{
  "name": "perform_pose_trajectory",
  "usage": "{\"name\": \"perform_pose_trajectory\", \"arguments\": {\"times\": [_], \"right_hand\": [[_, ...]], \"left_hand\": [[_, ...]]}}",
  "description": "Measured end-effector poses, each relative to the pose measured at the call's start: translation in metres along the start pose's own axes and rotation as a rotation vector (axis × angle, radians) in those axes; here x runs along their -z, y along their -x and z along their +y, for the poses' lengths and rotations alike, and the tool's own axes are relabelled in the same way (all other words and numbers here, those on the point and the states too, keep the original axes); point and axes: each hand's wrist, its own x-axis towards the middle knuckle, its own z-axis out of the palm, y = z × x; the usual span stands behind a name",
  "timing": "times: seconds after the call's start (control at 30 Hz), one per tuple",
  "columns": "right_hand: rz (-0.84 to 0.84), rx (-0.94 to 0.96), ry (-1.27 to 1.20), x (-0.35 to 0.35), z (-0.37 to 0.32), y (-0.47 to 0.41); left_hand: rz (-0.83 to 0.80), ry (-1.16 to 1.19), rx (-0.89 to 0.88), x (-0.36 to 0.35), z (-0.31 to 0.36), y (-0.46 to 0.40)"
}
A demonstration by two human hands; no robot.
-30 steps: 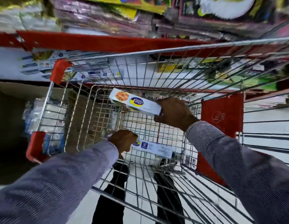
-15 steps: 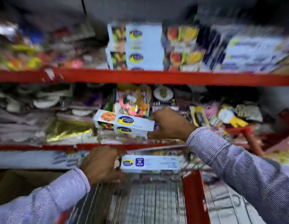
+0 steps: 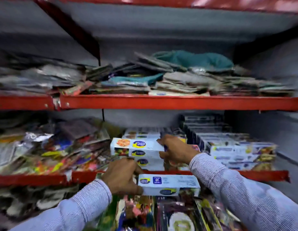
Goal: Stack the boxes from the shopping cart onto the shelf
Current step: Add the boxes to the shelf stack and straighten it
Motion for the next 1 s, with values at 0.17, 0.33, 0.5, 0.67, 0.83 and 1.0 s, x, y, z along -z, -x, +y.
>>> {"name": "perform_pose_trajectory", "arguments": {"times": [0.17, 0.33, 0.5, 0.67, 0.83, 1.0], "right_hand": [[-0.055, -0.071, 0.033, -0.007, 0.024, -0.038], [-0.096, -0.095, 0.049, -0.023, 0.039, -0.066], [-0.081, -0.101, 0.059, -0.036, 0.047, -0.074], [-0.021, -0.108, 0.111, -0.032, 0.052, -0.075], [0.015, -0.152, 0.14, -0.023, 0.046, -0.072], [0.029, -0.189, 0.123, -0.023, 0.045, -0.073]], "left_hand": [[0.014, 0.005, 0.068, 0.009, -0.014, -0.041], [-0.007, 0.029, 0.088, 0.013, -0.023, -0.07], [-0.022, 0.058, 0.085, 0.013, -0.028, -0.08], [-0.03, 0.052, 0.076, 0.015, -0.032, -0.088], [-0.003, 0.05, 0.07, 0.017, -0.031, -0.097], [0.001, 0.069, 0.076, 0.015, -0.036, -0.104]]}}
